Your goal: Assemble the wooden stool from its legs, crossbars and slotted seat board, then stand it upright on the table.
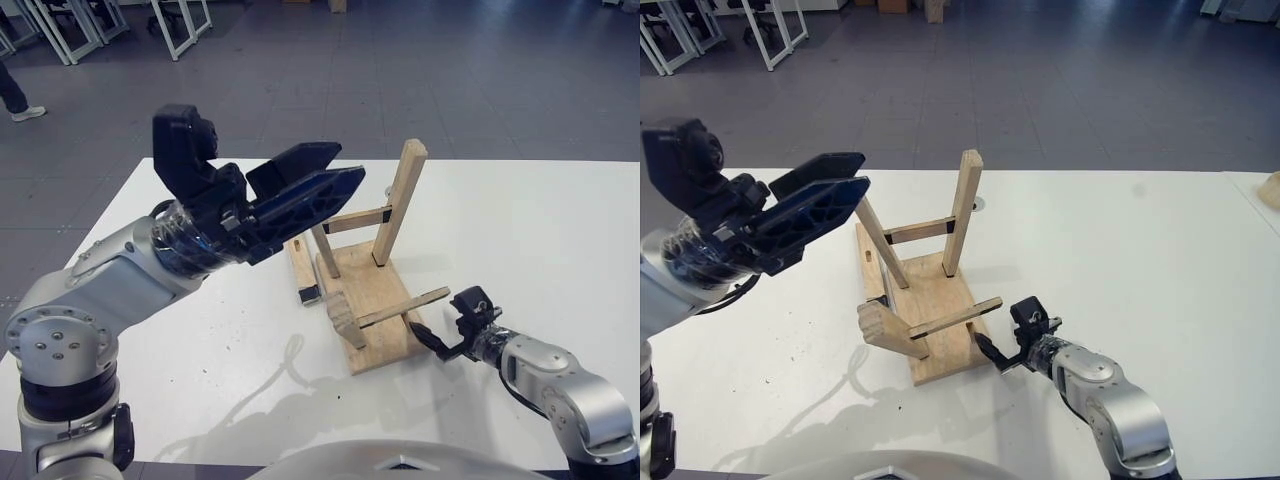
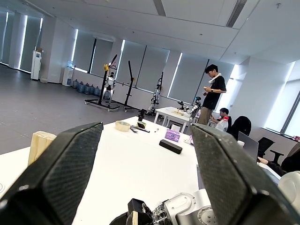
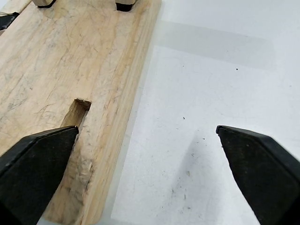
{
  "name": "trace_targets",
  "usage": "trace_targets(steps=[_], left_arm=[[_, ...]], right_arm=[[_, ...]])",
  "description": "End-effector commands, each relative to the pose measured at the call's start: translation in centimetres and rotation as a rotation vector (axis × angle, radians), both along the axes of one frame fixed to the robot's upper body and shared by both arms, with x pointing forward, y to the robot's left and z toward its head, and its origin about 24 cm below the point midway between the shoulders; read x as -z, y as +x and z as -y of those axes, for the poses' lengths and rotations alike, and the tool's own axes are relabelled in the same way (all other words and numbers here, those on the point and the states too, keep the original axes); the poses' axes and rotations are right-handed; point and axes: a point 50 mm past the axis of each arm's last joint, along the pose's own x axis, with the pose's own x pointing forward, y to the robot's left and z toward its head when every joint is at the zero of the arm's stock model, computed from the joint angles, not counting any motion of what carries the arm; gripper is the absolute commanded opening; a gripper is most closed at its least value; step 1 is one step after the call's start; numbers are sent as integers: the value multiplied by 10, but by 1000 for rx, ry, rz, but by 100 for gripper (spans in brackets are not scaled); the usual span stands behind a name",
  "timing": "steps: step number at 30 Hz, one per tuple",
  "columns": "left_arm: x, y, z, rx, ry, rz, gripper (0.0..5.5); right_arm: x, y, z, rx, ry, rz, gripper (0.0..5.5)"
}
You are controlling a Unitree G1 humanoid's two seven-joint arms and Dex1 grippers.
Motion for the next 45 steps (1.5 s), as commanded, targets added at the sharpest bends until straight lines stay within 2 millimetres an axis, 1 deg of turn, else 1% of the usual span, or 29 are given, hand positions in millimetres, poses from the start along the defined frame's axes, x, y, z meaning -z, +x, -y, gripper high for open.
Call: trace_targets(steps=[1,3,5,6,8,11,13,15,18,20,21,22,24,26,28,29,30,32,33,34,35,36,38,40,42,43,45], left_arm=[[2,0,1,-17,11,2,347],[1,1,2,-21,8,5,347],[1,1,3,-29,3,7,347],[1,1,4,-32,0,10,347],[0,2,5,-40,-7,14,347],[-1,3,5,-76,-21,21,347],[-2,7,4,-124,-27,24,347],[-4,15,4,-185,-34,18,347],[-2,37,10,-321,-50,-14,347],[1,58,20,-436,-46,-51,347],[2,64,30,-458,-49,-79,347],[3,65,41,-443,-49,-100,347],[6,61,55,-400,-35,-127,347],[18,57,61,-366,15,-161,347],[25,50,61,-302,53,-171,347],[23,48,59,-282,49,-154,347],[14,48,54,-288,13,-101,347],[-20,46,46,-257,-162,43,347],[-30,42,45,-221,-215,83,347],[-34,40,45,-186,-229,100,347],[-28,38,47,-159,-197,78,347],[-12,37,49,-138,-120,36,347],[32,34,52,-93,24,-104,347],[73,31,61,-68,123,-217,347],[101,30,71,-69,185,-280,347],[110,32,74,-90,198,-297,347],[110,39,74,-135,178,-278,347]], right_arm=[[14,0,3,5,-108,-87,550],[15,4,-2,-18,-134,-115,550],[18,13,-7,-27,-116,-176,550],[22,19,-6,-5,-140,-214,550],[28,32,-3,60,-162,-254,550],[36,52,4,221,-160,-263,550],[38,59,3,274,-167,-255,550],[37,60,-5,268,-155,-253,550],[38,56,-14,243,-145,-255,550],[39,56,-16,234,-144,-257,550],[40,56,-17,234,-145,-255,550],[39,57,-16,236,-145,-254,550],[39,59,-15,243,-146,-251,550],[40,59,-15,248,-147,-249,550],[40,60,-16,249,-146,-246,550],[40,60,-16,252,-144,-244,550],[40,60,-15,255,-142,-243,550],[40,59,-15,261,-139,-242,550],[40,59,-15,262,-138,-242,550],[41,58,-15,263,-137,-243,550],[41,58,-16,263,-135,-243,550],[41,58,-16,263,-134,-243,550],[41,58,-16,261,-132,-243,550],[40,58,-16,261,-130,-241,550],[40,59,-16,260,-130,-240,550],[39,59,-17,256,-129,-239,550],[39,59,-18,251,-128,-240,550]])
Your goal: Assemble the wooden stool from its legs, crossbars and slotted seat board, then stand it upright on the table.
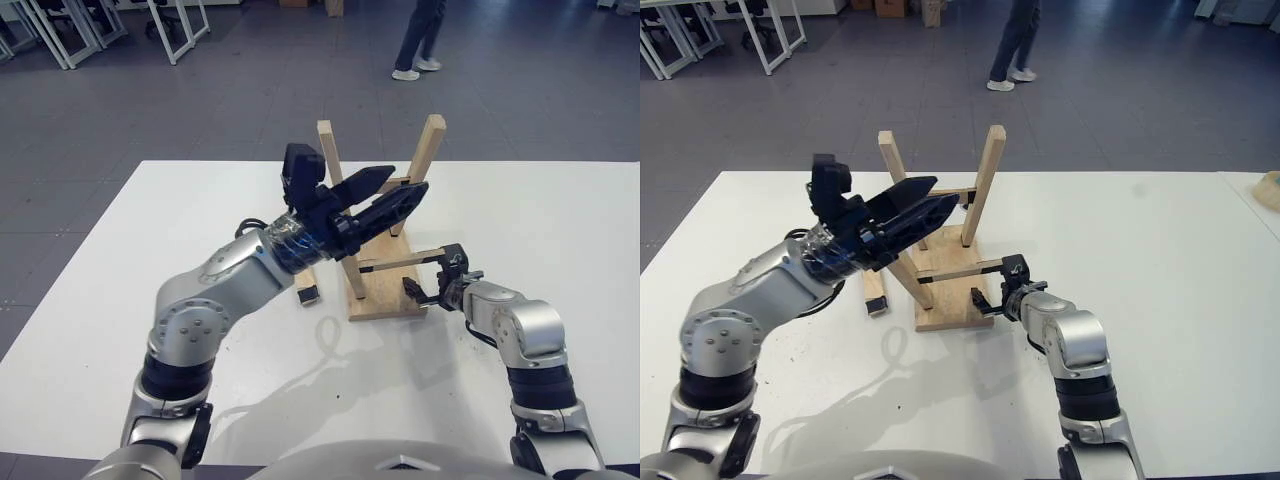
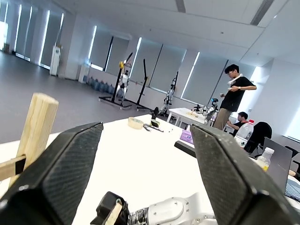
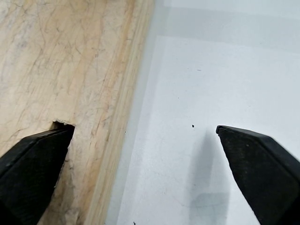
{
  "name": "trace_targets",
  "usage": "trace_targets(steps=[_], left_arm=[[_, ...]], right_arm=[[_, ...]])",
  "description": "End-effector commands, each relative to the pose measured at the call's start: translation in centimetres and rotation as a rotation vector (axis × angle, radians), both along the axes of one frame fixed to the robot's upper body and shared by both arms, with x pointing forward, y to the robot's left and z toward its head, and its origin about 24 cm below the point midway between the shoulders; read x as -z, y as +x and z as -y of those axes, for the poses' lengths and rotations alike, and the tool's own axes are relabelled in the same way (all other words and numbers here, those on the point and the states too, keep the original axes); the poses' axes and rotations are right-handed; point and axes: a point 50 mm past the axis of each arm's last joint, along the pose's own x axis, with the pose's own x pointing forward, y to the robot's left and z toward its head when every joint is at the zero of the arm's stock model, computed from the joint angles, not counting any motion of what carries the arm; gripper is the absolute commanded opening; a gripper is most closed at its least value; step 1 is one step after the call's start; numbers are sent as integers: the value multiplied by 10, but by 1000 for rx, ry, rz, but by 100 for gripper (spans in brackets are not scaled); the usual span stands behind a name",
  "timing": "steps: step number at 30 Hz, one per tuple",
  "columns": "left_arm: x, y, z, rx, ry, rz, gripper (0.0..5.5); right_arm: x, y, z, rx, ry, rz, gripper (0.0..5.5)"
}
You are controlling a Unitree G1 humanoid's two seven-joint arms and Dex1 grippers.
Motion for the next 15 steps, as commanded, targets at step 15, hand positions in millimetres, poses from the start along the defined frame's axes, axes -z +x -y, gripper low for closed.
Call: trace_targets(steps=[15], left_arm=[[-84,27,-72,-160,-176,181,347]], right_arm=[[25,-14,4,48,-38,-128,550]])
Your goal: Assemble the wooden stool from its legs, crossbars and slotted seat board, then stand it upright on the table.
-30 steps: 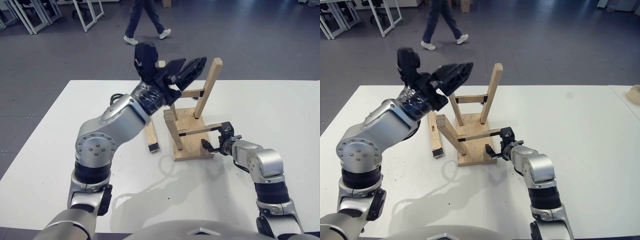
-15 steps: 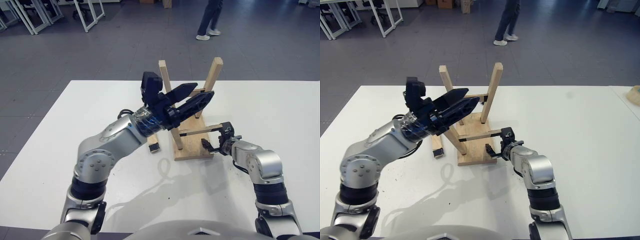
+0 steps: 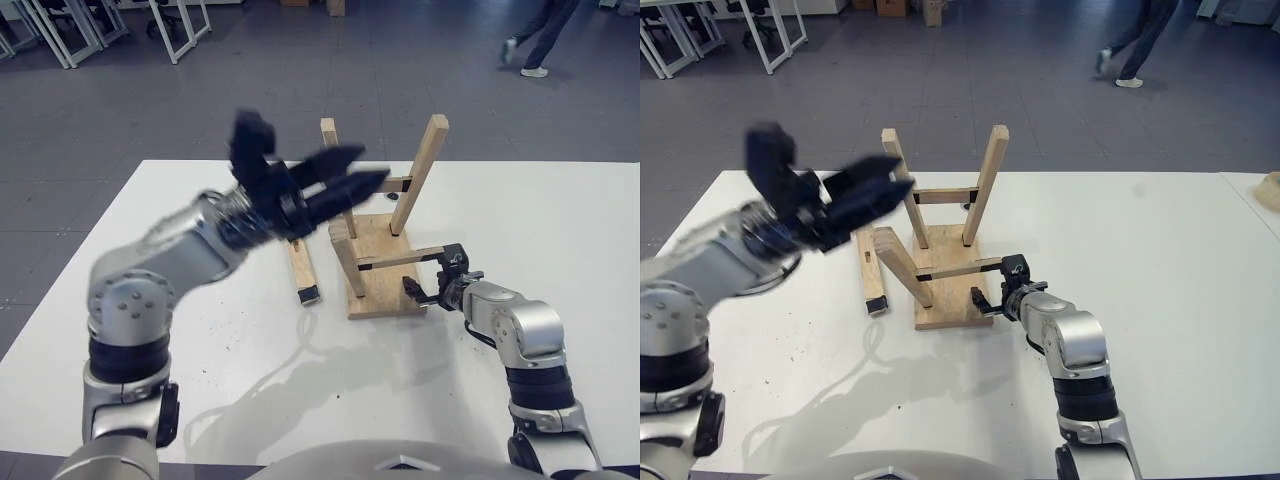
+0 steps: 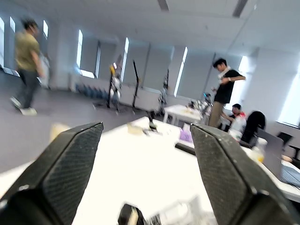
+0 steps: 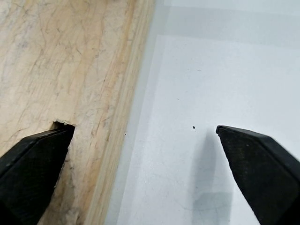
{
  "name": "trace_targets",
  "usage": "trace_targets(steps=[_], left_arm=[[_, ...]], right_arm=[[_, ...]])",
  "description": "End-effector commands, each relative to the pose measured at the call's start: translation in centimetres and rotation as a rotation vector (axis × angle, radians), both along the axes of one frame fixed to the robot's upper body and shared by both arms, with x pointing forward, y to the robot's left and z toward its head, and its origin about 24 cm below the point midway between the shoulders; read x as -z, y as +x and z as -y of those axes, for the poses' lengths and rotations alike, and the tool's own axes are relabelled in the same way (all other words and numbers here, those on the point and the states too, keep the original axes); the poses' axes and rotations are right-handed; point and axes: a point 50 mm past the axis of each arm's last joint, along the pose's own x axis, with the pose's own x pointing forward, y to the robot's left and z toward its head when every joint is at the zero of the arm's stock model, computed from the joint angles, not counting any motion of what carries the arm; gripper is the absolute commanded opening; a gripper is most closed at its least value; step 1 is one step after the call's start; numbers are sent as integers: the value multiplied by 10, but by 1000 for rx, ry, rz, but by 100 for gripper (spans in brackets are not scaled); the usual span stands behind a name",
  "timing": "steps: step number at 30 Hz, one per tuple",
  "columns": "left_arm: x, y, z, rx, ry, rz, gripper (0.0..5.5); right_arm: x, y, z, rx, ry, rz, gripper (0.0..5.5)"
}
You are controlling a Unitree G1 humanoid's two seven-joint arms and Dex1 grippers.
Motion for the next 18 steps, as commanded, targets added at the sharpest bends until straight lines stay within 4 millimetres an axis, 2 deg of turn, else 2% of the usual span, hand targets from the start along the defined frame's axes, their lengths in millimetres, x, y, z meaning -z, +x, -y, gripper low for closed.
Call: trace_targets(steps=[1,4,7,12,14,18], left_arm=[[-27,24,-25,-311,-150,7,347],[-2,44,-46,-662,-68,-117,347],[26,48,-49,-846,55,-213,347],[80,44,-26,-925,335,-425,347],[98,41,-17,-914,404,-479,347],[139,37,-9,-1002,554,-594,347]], right_arm=[[22,-14,6,32,-48,-125,550],[9,-11,6,29,-33,-90,550],[-9,-7,5,21,-8,-44,550],[-39,-2,4,26,17,26,550],[-43,-1,3,35,27,36,550],[-43,-2,2,51,36,40,550]])
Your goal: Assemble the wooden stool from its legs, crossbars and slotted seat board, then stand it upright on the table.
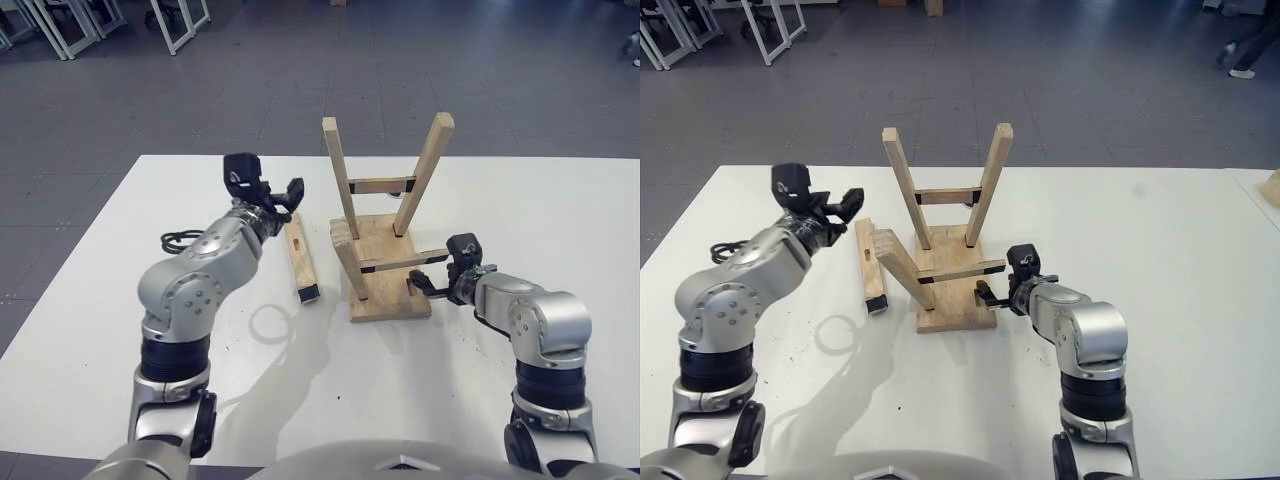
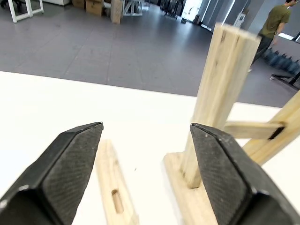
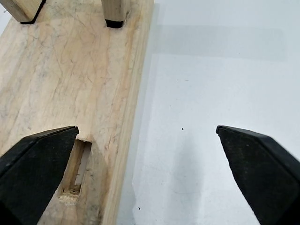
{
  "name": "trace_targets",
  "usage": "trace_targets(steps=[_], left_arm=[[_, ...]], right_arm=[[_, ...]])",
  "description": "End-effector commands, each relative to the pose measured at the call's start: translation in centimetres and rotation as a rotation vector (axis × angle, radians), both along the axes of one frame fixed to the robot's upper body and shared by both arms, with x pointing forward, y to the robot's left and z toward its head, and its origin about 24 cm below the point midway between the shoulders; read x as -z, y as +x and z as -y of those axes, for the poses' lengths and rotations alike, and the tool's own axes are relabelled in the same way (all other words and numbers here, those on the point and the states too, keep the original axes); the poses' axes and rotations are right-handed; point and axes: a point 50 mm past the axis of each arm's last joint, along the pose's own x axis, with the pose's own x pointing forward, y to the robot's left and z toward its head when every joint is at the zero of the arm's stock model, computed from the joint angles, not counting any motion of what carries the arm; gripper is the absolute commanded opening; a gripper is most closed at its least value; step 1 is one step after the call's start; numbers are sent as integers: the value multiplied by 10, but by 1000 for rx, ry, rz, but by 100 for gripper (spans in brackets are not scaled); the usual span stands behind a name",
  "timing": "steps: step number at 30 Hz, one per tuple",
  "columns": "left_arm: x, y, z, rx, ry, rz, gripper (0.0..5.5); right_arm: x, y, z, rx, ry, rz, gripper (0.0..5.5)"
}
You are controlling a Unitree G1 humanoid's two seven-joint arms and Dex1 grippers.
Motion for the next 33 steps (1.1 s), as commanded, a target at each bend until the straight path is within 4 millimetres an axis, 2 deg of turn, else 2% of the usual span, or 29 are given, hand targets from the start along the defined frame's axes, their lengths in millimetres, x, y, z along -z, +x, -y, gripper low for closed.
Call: trace_targets(steps=[1,3,7,13,17,19,27,29,33], left_arm=[[40,-5,5,-96,89,-171,347],[56,-7,11,-137,88,-254,347],[73,-9,21,-155,48,-344,347],[99,-14,13,-179,170,-432,347],[114,-20,16,-151,148,-493,347],[110,-16,18,-140,146,-466,347],[63,6,23,-128,192,-265,347],[59,6,24,-126,180,-260,347],[69,3,22,-138,169,-310,347]], right_arm=[[-3,-1,-1,21,11,8,550],[-1,-2,-2,31,15,7,550],[1,-3,-5,39,26,6,550],[1,-4,-7,48,35,10,550],[2,-4,-4,73,35,11,550],[4,-6,-4,80,35,6,550],[7,-7,-4,89,34,3,550],[7,-7,-5,87,35,3,550],[7,-7,-4,88,34,6,550]])
